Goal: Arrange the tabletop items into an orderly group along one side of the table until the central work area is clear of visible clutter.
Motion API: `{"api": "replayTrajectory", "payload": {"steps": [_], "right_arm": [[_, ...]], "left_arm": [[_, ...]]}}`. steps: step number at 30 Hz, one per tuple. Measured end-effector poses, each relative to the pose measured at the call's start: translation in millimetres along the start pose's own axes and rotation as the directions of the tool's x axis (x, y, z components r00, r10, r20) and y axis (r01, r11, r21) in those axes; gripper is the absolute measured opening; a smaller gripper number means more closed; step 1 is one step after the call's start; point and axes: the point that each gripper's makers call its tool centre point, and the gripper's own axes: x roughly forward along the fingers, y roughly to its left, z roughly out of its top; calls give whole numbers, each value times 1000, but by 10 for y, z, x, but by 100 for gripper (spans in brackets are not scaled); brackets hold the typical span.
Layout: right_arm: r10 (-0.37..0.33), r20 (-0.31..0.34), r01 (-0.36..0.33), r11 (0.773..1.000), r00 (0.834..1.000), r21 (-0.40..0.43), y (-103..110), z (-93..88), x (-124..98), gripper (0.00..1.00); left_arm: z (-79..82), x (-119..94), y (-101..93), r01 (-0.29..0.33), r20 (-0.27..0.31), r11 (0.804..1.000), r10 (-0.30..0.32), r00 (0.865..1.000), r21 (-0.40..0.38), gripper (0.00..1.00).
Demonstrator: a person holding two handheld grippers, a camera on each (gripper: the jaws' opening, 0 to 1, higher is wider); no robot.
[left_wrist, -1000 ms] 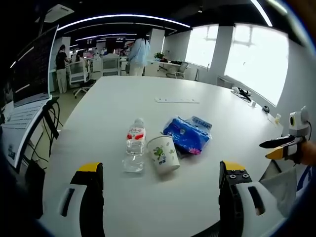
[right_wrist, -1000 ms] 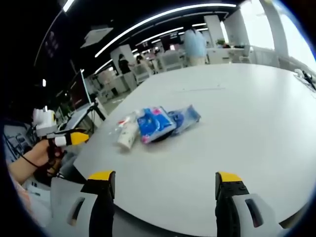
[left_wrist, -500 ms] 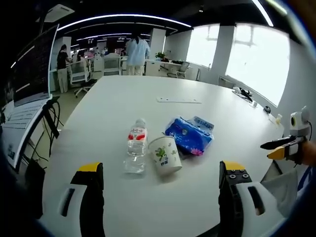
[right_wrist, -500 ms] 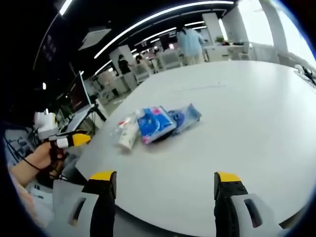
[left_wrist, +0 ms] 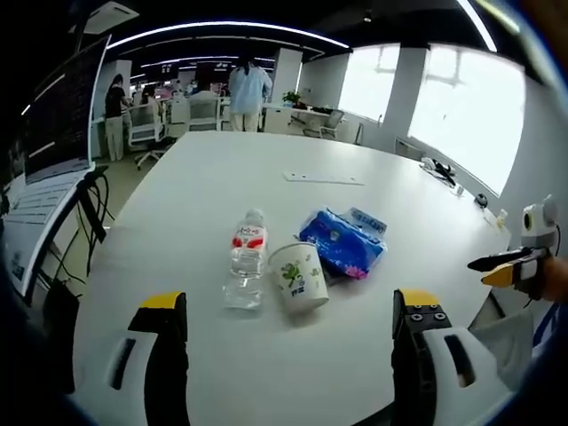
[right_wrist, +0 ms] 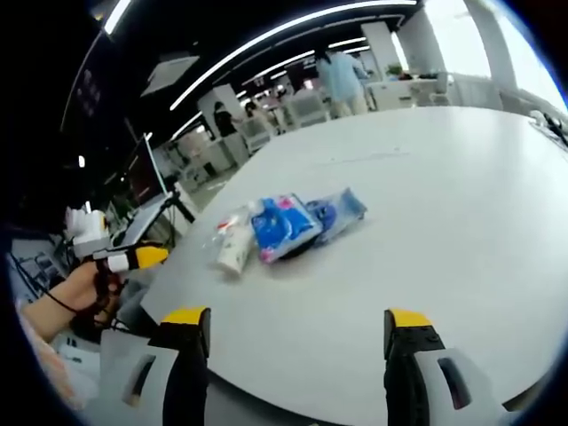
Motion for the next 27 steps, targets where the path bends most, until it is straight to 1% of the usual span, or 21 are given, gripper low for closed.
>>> {"api": "replayTrajectory", "payload": {"steps": [3, 6, 9, 18, 27], "right_arm": [[-3, -3, 3, 1000, 1000, 2, -20, -12, 10, 81], [-2, -11, 2, 1000, 1000, 7, -28, -38, 18, 81], [-1, -19, 2, 1000, 1000, 9, -33, -63, 23, 81], [-6, -20, 6, 1000, 1000, 19, -63, -57, 24, 81], [-4, -25, 5, 1000, 1000, 30, -65, -78, 45, 80]], "left_arm": [[4, 4, -1, 0, -4, 1000, 0, 1000, 2, 98], [38, 9, -1, 7, 7, 1000, -7, 1000, -11, 99], [33, 20, 18, 1, 0, 1000, -1, 1000, -11, 98], [58, 89, 55, 4, -10, 1000, -4, 1000, -27, 97], [153, 145, 100, 5, -9, 1000, -5, 1000, -30, 96]]}}
